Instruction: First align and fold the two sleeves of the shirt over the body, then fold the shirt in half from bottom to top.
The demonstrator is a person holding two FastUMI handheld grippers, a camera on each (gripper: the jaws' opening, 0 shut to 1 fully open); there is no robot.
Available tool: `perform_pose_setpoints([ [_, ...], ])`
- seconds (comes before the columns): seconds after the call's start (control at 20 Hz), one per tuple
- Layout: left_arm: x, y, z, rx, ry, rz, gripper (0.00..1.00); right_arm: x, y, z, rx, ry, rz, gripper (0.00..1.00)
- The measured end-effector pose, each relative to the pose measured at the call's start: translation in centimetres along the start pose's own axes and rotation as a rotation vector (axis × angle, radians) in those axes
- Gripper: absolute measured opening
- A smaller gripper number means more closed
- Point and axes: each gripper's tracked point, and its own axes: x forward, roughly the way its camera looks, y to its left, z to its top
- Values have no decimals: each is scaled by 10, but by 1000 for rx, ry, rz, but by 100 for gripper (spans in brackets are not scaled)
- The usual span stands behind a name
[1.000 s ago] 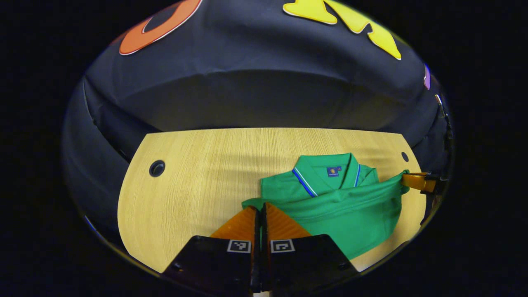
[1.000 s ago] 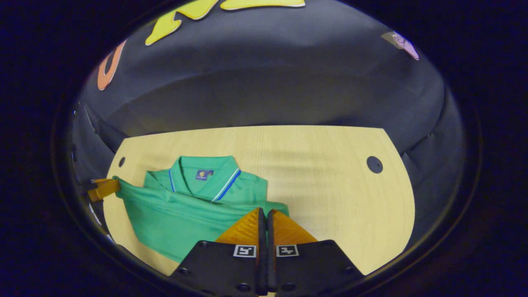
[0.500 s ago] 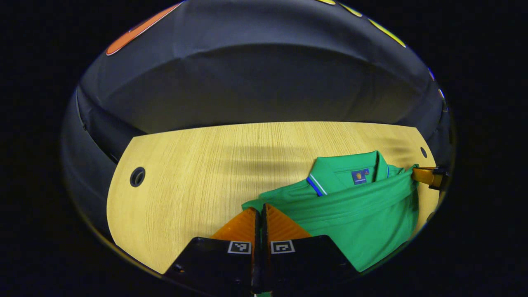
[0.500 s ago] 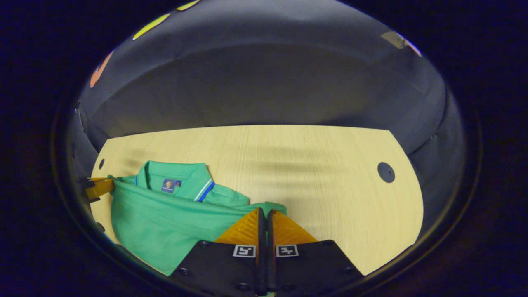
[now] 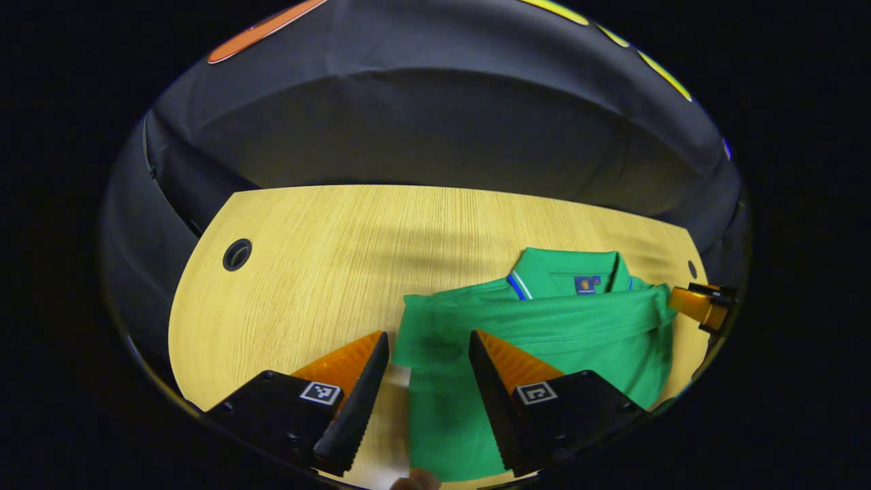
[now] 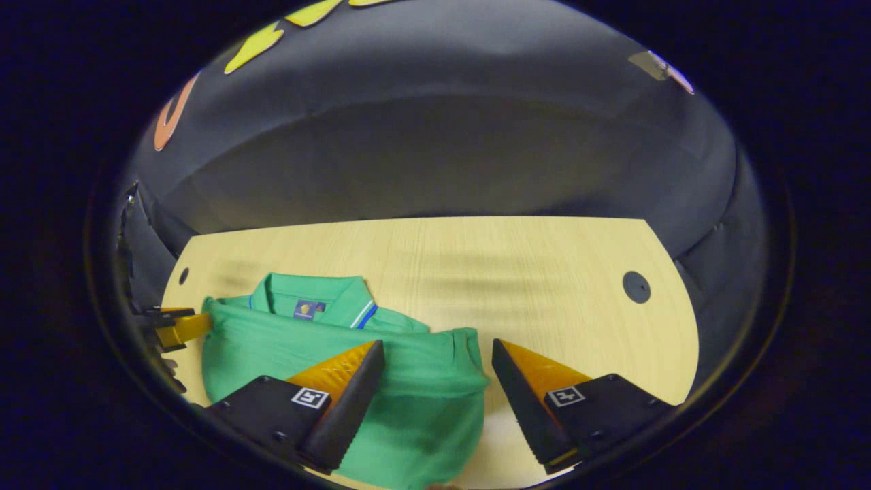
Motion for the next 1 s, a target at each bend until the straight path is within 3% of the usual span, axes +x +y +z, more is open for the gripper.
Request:
perform_pose_setpoints([
  [0.1, -24, 4, 8, 1, -37, 6, 87, -22, -2, 4, 13, -17, -10, 100],
  [0.25, -69, 2, 22, 3, -108, 1, 88, -72, -7, 18, 19, -86, -35, 98],
  [0.4, -127, -5, 33, 1, -186, -6, 95, -139, -7, 34, 48, -178, -41, 100],
  [0.65, -229, -20, 48, 58, -357, -13, 98, -259, -1, 40, 3, -328, -44, 97],
  [1.0, -354, -37, 40, 76, -578, 2, 98, -366, 34, 18, -72, -482, -12, 100],
])
